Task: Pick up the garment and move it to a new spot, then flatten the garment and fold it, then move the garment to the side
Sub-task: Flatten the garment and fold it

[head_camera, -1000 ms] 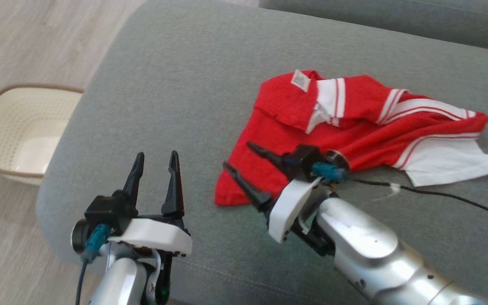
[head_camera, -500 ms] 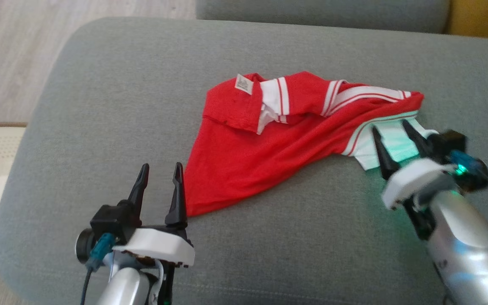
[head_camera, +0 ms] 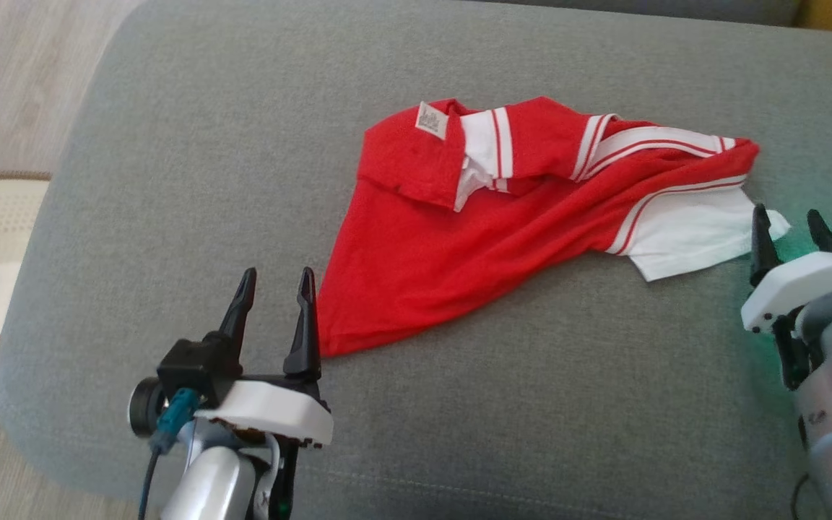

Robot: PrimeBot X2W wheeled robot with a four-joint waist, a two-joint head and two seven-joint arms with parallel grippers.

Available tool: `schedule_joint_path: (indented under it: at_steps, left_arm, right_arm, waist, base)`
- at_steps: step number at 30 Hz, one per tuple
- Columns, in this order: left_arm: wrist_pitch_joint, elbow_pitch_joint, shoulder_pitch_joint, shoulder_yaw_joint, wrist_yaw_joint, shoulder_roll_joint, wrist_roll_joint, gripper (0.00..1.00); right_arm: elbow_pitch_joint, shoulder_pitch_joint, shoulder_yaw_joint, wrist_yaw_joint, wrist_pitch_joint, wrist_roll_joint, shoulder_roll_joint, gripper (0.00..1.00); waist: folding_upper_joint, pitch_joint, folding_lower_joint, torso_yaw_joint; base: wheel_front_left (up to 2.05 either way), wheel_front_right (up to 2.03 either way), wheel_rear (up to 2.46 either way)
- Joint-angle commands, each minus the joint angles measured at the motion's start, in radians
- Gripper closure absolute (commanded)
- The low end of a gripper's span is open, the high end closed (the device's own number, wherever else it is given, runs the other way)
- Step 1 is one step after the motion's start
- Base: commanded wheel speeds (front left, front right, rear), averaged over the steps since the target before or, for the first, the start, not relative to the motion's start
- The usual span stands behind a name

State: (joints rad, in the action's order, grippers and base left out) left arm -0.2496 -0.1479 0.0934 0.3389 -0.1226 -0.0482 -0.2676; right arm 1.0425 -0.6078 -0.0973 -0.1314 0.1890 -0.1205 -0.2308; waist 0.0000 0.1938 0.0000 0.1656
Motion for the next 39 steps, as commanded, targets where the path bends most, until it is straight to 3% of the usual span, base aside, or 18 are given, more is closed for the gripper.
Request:
schedule_joint_path:
  at_steps: [1, 5, 6, 8, 10, 11, 18, 25, 39]
  left_arm:
    - [-0.012, 0.028, 0.040, -0.040, 0.004, -0.002, 0.010, 0.00]
    - [-0.012, 0.026, 0.042, -0.044, 0.008, -0.002, 0.012, 0.00]
    - [-0.012, 0.026, 0.043, -0.045, 0.008, -0.002, 0.013, 0.00]
    - [-0.012, 0.025, 0.044, -0.048, 0.008, -0.002, 0.015, 0.00]
    - [-0.012, 0.024, 0.043, -0.051, 0.008, -0.002, 0.017, 0.00]
    - [-0.012, 0.024, 0.042, -0.052, 0.007, -0.002, 0.018, 0.00]
    - [-0.012, 0.018, 0.025, -0.054, 0.007, -0.002, 0.020, 0.00]
    - [-0.012, 0.017, -0.011, -0.058, 0.005, -0.002, 0.017, 0.00]
    - [-0.012, 0.018, -0.045, -0.061, 0.002, -0.003, 0.015, 0.00]
  right_arm:
    - [0.005, -0.039, -0.008, 0.001, -0.017, 0.013, 0.004, 0.00]
    - [0.048, -0.057, -0.033, 0.001, -0.049, 0.026, 0.011, 0.00]
    - [0.059, -0.063, -0.040, 0.001, -0.054, 0.028, 0.015, 0.12]
    - [0.073, -0.073, -0.051, 0.001, -0.053, 0.026, 0.024, 0.53]
    - [0.081, -0.081, -0.052, 0.001, -0.042, 0.030, 0.031, 0.78]
    - [0.084, -0.083, -0.050, 0.001, -0.035, 0.031, 0.037, 1.00]
    - [0.059, -0.045, -0.039, 0.001, 0.036, 0.018, 0.048, 1.00]
    - [-0.072, 0.124, -0.049, 0.001, 0.061, -0.030, 0.069, 1.00]
    - [-0.466, 0.428, -0.137, 0.001, -0.092, -0.049, 0.123, 1.00]
  waist:
    - [0.0000, 0.010, 0.0000, 0.014]
    - [0.0000, 0.015, 0.0000, 0.019]
    - [0.0000, 0.016, 0.0000, 0.020]
    - [0.0000, 0.016, 0.0000, 0.018]
    - [0.0000, 0.014, 0.0000, 0.012]
    - [0.0000, 0.012, 0.0000, 0.008]
    - [0.0000, -0.023, 0.0000, -0.035]
    - [0.0000, -0.078, 0.0000, -0.099]
    - [0.0000, -0.129, 0.0000, -0.170]
  base:
    - [0.00, 0.00, 0.00]
    - [0.00, 0.00, 0.00]
    - [0.00, 0.00, 0.00]
    - [0.00, 0.00, 0.00]
    - [0.00, 0.00, 0.00]
    - [0.00, 0.00, 0.00]
    - [0.00, 0.00, 0.00]
    - [0.00, 0.00, 0.00]
    - [0.00, 0.00, 0.00]
